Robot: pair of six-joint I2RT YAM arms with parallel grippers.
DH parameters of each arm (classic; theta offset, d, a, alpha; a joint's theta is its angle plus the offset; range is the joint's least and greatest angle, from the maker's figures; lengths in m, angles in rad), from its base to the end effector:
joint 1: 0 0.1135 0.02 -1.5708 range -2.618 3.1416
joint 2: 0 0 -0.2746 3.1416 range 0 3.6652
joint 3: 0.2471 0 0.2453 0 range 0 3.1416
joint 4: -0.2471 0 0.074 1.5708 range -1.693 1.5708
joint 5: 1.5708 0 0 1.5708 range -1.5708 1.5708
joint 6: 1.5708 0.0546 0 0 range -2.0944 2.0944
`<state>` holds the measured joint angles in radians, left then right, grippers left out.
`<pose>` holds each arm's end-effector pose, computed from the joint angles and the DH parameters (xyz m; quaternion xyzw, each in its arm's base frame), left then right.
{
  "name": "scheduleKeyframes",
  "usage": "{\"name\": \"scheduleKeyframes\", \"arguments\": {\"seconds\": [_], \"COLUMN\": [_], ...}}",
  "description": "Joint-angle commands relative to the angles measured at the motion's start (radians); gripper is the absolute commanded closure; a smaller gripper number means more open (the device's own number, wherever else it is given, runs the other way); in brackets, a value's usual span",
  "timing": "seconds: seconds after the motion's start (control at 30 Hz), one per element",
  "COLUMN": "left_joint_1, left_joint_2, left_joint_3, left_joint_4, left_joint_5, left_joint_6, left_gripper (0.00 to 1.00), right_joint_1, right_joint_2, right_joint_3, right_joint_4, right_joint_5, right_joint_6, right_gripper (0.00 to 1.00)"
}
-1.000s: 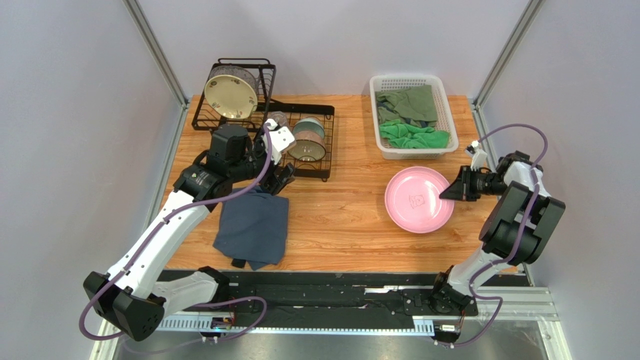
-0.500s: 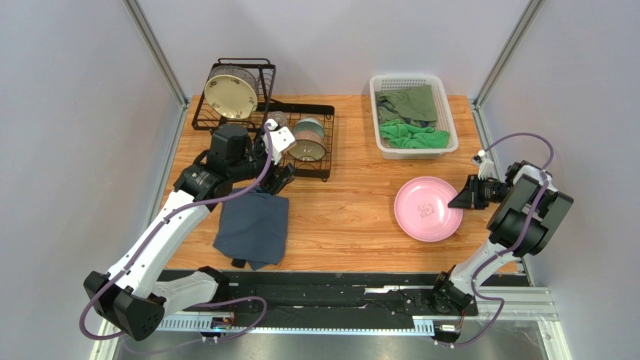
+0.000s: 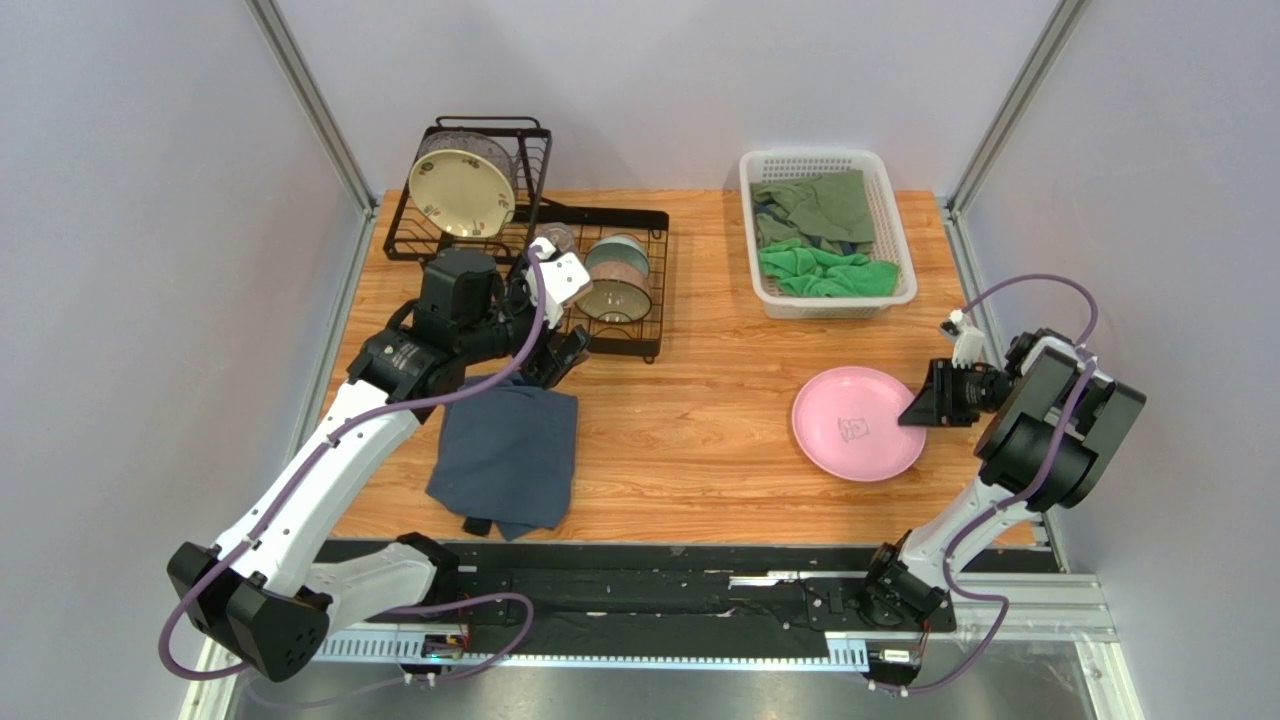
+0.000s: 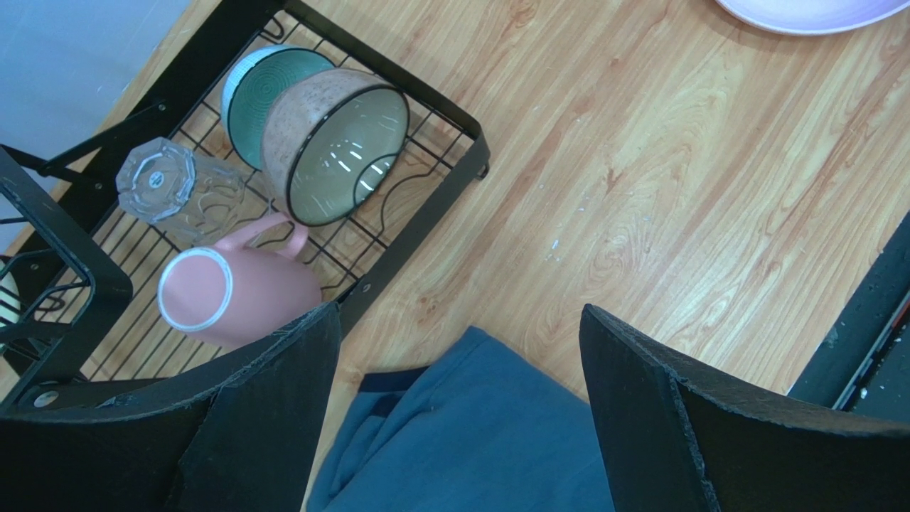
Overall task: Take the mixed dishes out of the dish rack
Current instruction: Place the plate at the center of the board.
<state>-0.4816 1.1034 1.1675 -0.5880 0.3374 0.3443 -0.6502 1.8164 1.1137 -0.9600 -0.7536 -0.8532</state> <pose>0.2030 -0.1265 0.3710 0.4195 0.7483 -0.1789 0.4816 0.2587 -0.1498 0.1586 -0.0773 0.9258 0.2977 0.2198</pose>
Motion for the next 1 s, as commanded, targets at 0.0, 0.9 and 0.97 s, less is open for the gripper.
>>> {"name": "scheduleKeyframes", "arguments": {"seconds": [0.0,0.9,0.97], "left_joint_1": [0.006,0.152,0.193], "left_joint_2": [0.004,0.239,0.263], "left_joint_3": [0.007,0.549,0.572], "left_joint_4": [0.03,-0.044,-0.059], "left_joint_5": [-0.008,-0.238,-0.167], "left_joint_6": [0.022,0.61,0.726], "left_gripper": [0.1,0.05,0.05], "right_joint_1": [0.0,0.08,0.102], "right_joint_2": [-0.012,-0.469,-0.509], "right_joint_3": [-0.014,0.037,0.038], "right_joint_4": [0.07,0.055,0.055], "right_joint_5": [0.028,0.048,0.06], "right_joint_6": [-0.014,0.054,0.059], "right_gripper": [0.65,0.04,0.03]}}
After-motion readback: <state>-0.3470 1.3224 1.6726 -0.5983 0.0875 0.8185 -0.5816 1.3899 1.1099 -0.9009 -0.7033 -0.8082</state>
